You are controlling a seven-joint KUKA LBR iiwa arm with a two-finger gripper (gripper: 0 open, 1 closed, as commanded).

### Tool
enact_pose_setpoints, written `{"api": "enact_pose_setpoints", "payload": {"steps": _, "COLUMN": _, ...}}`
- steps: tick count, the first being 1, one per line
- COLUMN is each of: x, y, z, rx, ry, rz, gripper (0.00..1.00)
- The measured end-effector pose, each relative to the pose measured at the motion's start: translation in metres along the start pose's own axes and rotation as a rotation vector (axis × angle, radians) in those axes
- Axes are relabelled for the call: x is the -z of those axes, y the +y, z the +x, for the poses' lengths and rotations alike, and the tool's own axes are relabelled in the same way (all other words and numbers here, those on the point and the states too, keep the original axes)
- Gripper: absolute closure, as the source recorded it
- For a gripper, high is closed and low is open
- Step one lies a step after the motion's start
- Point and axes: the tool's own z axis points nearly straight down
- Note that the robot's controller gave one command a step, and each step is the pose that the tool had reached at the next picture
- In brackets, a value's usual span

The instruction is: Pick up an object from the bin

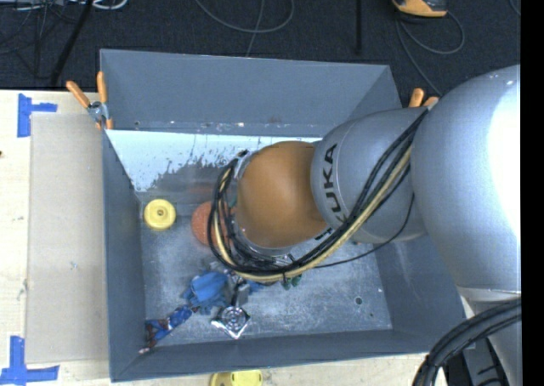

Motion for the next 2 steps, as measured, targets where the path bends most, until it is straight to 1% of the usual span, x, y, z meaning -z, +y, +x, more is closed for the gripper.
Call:
{"api": "enact_pose_setpoints", "payload": {"steps": 1, "x": -0.0005, "y": -0.0001, "z": -0.0001, "rx": -0.001, "ry": 0.0, "rz": 0.0, "gripper": 1.0}}
{"api": "enact_pose_setpoints", "payload": {"steps": 2, "x": 0.0046, "y": 0.0003, "z": 0.0017, "rx": -0.003, "ry": 0.006, "rz": -0.001, "gripper": 1.0}}
